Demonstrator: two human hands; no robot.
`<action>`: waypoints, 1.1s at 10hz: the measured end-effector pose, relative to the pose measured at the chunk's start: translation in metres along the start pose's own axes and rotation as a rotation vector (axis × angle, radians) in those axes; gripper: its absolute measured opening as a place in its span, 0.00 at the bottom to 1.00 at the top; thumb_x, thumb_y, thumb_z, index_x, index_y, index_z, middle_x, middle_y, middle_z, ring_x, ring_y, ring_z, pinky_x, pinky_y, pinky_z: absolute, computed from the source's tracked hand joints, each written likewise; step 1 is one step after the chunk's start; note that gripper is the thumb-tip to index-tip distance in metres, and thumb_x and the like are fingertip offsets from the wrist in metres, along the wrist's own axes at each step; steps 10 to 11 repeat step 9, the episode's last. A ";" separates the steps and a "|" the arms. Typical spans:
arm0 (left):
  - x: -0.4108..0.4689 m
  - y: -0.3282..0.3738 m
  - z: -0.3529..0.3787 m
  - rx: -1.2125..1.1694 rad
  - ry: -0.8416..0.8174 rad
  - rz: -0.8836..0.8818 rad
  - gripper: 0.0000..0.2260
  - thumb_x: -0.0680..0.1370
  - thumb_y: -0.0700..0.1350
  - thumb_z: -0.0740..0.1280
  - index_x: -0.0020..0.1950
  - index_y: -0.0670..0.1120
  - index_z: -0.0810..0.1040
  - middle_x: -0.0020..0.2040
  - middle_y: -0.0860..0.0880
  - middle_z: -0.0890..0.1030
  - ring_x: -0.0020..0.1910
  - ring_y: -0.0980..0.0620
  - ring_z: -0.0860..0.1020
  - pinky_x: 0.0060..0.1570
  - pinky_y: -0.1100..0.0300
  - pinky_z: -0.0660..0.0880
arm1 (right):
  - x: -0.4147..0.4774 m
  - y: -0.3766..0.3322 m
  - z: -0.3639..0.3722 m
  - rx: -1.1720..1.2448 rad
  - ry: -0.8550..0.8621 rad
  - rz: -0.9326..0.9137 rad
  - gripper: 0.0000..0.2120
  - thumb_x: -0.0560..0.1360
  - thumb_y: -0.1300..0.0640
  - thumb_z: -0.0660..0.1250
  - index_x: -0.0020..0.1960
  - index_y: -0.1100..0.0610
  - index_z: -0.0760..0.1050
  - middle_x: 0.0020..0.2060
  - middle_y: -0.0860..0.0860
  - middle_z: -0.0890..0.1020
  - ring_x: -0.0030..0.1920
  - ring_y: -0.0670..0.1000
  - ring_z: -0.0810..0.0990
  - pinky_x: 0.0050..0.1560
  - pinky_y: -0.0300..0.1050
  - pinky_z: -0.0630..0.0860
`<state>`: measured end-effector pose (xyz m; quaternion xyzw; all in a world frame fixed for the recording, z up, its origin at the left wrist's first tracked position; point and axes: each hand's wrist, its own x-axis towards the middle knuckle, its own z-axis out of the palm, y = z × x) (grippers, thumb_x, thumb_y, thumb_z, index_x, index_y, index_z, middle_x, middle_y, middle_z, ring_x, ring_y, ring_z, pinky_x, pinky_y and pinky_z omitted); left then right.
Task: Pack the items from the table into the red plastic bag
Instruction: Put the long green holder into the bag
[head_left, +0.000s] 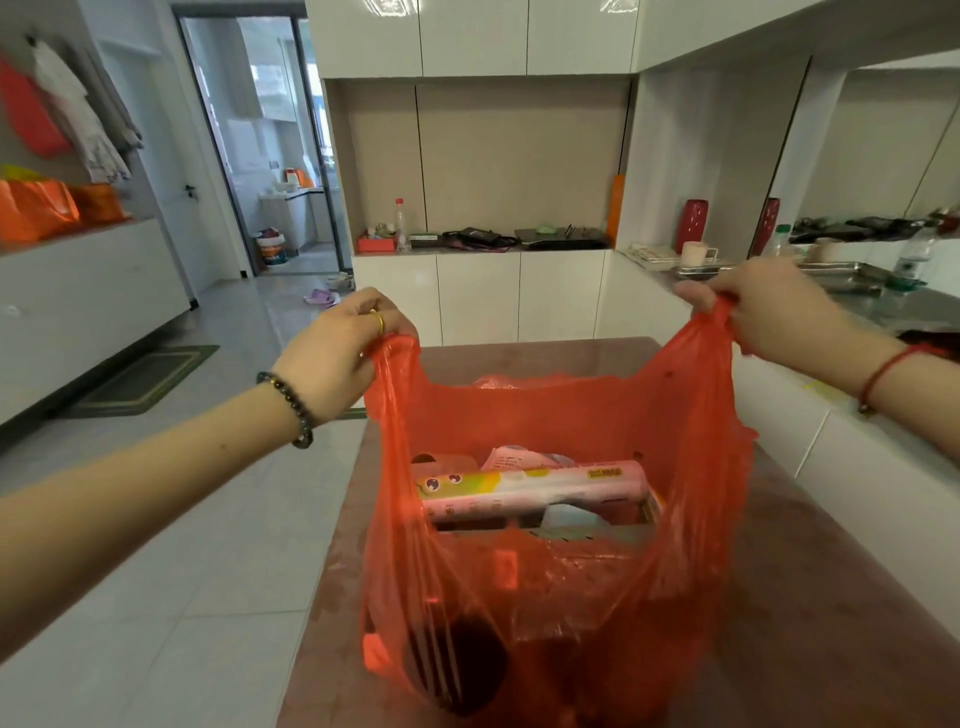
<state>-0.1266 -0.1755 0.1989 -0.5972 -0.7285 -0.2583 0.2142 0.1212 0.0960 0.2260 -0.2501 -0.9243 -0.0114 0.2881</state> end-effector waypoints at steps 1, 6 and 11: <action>0.020 0.004 0.014 0.106 -0.069 -0.155 0.10 0.77 0.38 0.58 0.54 0.43 0.77 0.51 0.40 0.79 0.51 0.41 0.76 0.48 0.50 0.74 | 0.027 0.005 0.008 0.114 -0.149 0.246 0.27 0.76 0.44 0.58 0.30 0.64 0.72 0.21 0.56 0.74 0.17 0.50 0.73 0.20 0.39 0.69; 0.156 -0.017 0.046 -0.191 0.143 -0.510 0.11 0.79 0.38 0.55 0.51 0.43 0.77 0.40 0.46 0.77 0.33 0.52 0.75 0.27 0.60 0.73 | 0.140 0.038 0.034 0.939 0.031 0.527 0.13 0.76 0.54 0.65 0.38 0.63 0.73 0.32 0.57 0.78 0.23 0.48 0.79 0.27 0.40 0.80; 0.141 -0.023 0.073 -0.142 -0.077 -0.331 0.09 0.78 0.40 0.61 0.51 0.42 0.80 0.45 0.48 0.79 0.43 0.51 0.76 0.41 0.63 0.75 | 0.126 0.052 0.026 0.462 -0.350 0.368 0.08 0.75 0.62 0.66 0.53 0.60 0.77 0.43 0.56 0.82 0.36 0.45 0.79 0.29 0.34 0.76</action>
